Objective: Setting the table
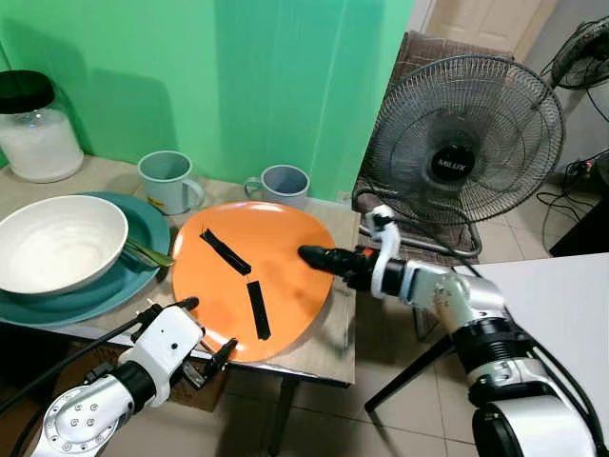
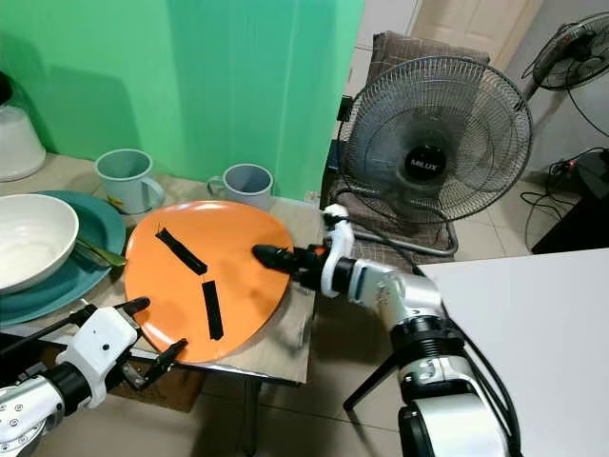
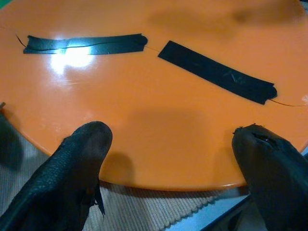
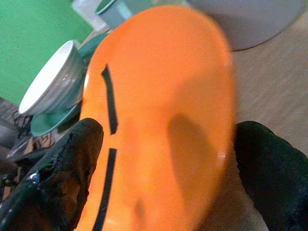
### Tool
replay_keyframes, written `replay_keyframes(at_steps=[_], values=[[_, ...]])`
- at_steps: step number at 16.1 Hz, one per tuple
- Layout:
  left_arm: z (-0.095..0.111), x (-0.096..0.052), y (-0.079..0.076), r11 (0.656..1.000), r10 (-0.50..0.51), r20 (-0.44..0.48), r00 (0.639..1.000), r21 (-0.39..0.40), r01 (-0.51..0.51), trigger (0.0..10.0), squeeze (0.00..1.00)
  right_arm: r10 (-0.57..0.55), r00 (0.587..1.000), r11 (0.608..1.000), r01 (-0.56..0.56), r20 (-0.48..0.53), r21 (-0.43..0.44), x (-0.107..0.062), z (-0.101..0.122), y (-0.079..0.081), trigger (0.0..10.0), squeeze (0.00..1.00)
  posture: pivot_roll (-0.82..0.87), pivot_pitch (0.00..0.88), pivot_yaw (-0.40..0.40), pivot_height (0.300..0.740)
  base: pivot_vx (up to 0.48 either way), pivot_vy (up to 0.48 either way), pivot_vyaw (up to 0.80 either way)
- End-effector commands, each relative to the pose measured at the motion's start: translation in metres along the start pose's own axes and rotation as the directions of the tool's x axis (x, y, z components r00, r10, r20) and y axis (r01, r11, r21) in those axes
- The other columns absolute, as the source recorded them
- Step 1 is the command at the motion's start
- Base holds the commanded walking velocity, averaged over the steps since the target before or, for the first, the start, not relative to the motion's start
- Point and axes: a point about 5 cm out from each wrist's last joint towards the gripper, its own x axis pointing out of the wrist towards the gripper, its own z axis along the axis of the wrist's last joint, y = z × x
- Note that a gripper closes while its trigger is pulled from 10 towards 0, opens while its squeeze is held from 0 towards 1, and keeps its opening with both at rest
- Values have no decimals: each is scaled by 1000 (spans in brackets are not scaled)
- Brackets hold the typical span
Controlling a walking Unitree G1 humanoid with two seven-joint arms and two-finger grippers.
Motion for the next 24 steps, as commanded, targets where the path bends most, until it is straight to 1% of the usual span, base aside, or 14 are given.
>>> replay_keyframes(at_steps=[1, 2, 3, 4, 9, 12, 24], values=[[-9, 1, -5, 1000, -23, -47, 999, -2, 23, 10000, 0, 13, 1000, 1000, -13, 0, 16, -2, 0, 0, 6353, 0, 5, 6, -149, 740, 0, 0, 0], [-9, 1, -4, 1000, -21, -47, 999, -1, 21, 10000, 0, 26, 1000, 999, -26, 4, 28, 0, -2, 1, 2392, 0, 7, 8, -147, 740, 0, 0, 0], [-9, 2, -3, 1000, -21, -47, 999, 0, 21, 10000, 0, 28, 1000, 999, -29, 6, 30, 1, -2, 2, 2392, 0, 7, 8, -146, 740, 0, 0, 0], [-8, 2, -2, 1000, -21, -48, 999, 2, 21, 10000, 0, 42, 999, 998, -42, 4, 38, 4, -5, 4, 0, 0, 10, 8, -145, 740, 0, 0, 0], [-7, 4, 1, 1000, -15, -47, 999, 11, 16, 10000, 0, 67, 998, 996, -67, 1, 53, 7, -9, 7, 0, 0, 10, 14, -138, 740, 0, 0, 0], [-6, 5, 4, 1000, -13, -44, 999, 14, 14, 10000, 0, 66, 998, 996, -66, 2, 61, 6, -10, 6, 0, 0, 9, 14, -133, 740, 0, 0, 0], [-3, 4, 8, 1000, -10, -36, 999, 28, 11, 10000, 0, 77, 997, 993, -79, 27, 83, 5, -8, 7, 0, 0, 11, 18, -123, 740, 0, 0, 0]])
